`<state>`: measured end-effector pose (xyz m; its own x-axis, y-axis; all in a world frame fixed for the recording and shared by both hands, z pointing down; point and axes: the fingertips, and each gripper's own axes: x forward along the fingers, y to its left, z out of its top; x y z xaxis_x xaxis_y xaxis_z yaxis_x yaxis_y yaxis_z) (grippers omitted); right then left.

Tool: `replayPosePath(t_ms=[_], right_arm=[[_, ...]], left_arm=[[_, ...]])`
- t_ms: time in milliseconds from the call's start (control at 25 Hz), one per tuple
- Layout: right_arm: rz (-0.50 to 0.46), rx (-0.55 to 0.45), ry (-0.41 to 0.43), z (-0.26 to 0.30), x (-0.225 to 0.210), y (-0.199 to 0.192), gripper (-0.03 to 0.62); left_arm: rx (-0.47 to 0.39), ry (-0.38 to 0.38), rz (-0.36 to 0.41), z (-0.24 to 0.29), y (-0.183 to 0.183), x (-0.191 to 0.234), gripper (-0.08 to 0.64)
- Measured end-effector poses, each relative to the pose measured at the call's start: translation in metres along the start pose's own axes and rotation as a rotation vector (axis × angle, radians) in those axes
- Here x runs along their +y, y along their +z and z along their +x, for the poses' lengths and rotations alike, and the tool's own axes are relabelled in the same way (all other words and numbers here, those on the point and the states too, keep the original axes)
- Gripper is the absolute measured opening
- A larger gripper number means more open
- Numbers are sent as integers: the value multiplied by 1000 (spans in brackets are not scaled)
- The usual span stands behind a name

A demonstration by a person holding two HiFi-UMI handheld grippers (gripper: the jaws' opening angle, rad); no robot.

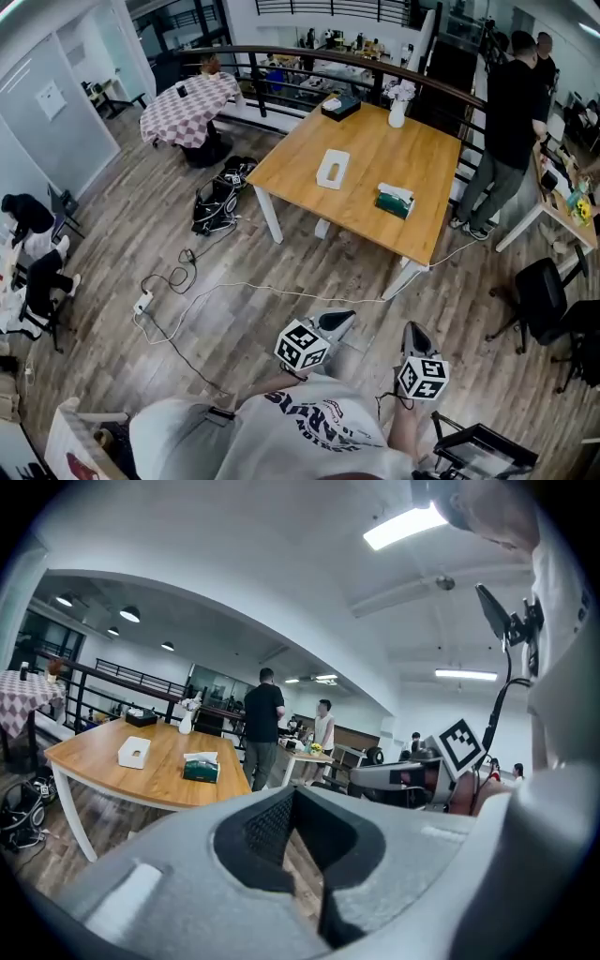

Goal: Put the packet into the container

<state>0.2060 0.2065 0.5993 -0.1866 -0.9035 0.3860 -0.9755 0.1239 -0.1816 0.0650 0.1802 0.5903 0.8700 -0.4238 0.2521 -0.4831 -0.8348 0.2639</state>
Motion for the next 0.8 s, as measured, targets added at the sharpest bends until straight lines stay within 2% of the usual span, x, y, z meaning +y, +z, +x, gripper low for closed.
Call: replayPosePath(t_ms=[200,400,560,800], right_arm=[[-29,6,-14,35,19,28,9],[-25,1,-44,75,37,43,9],[-26,28,-45,104,54,49,9],[-88,79,20,136,85,49,9]], left_arm=[[-59,-20,21,8,37,50,0],[-85,-36,53,4,52,104,0],[-71,-35,33,-4,48,139,0],[-28,7,-21,-12,22,184,0]])
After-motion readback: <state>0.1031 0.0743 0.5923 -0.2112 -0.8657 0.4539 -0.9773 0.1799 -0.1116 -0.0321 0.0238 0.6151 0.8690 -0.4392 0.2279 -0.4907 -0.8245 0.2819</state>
